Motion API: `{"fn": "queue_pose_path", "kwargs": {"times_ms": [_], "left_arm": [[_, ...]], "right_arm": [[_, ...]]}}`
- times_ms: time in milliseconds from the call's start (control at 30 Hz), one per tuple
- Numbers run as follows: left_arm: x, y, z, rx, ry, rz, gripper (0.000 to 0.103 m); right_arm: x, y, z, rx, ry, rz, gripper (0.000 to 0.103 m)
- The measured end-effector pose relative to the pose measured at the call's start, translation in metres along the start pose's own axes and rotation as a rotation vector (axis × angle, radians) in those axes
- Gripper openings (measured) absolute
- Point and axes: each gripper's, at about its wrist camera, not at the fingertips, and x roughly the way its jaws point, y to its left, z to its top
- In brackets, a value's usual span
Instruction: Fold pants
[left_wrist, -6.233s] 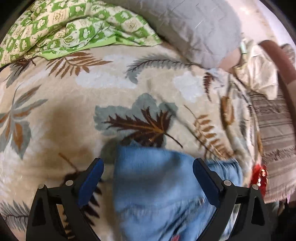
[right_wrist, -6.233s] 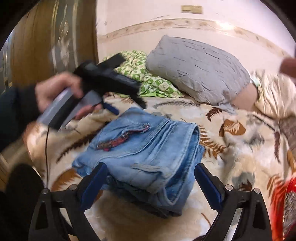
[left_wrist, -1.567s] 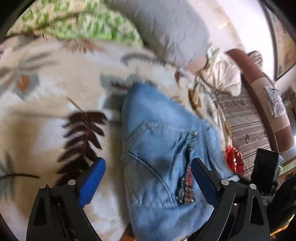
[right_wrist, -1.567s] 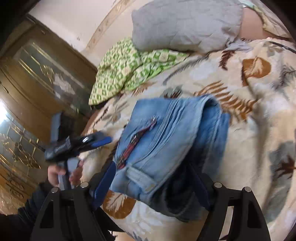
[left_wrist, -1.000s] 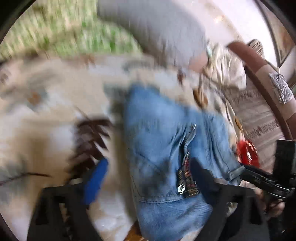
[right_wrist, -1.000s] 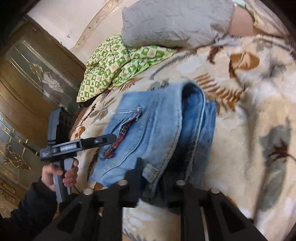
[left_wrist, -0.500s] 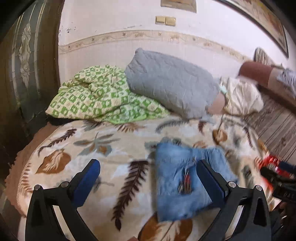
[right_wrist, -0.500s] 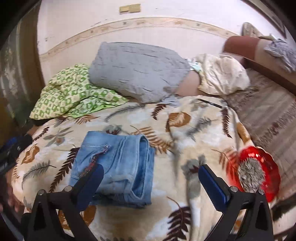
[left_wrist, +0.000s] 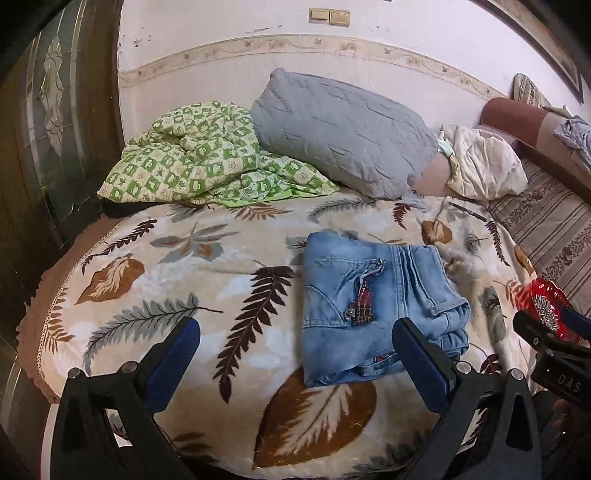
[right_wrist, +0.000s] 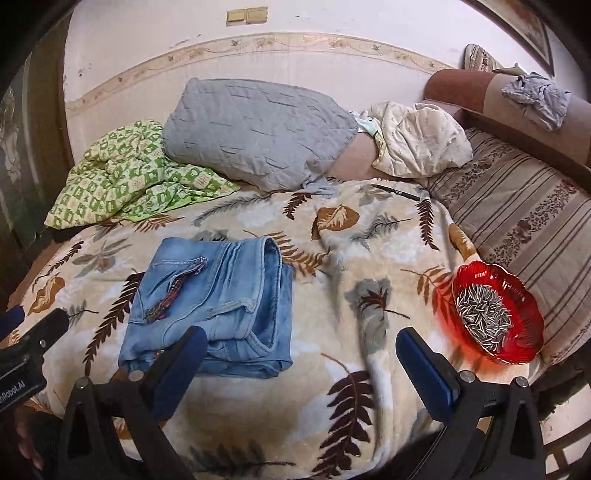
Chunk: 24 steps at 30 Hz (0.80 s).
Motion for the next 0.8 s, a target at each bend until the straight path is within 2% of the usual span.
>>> {"fn": "queue_pose_path", "kwargs": {"times_ms": [800], "left_arm": [[0.0015,-0.0002,-0.0041,0.004,0.015,0.005,0.103]], "right_arm": [[-0.0027,0.003,-0.0023,-0.018,0.005,0.023,0.103]]}}
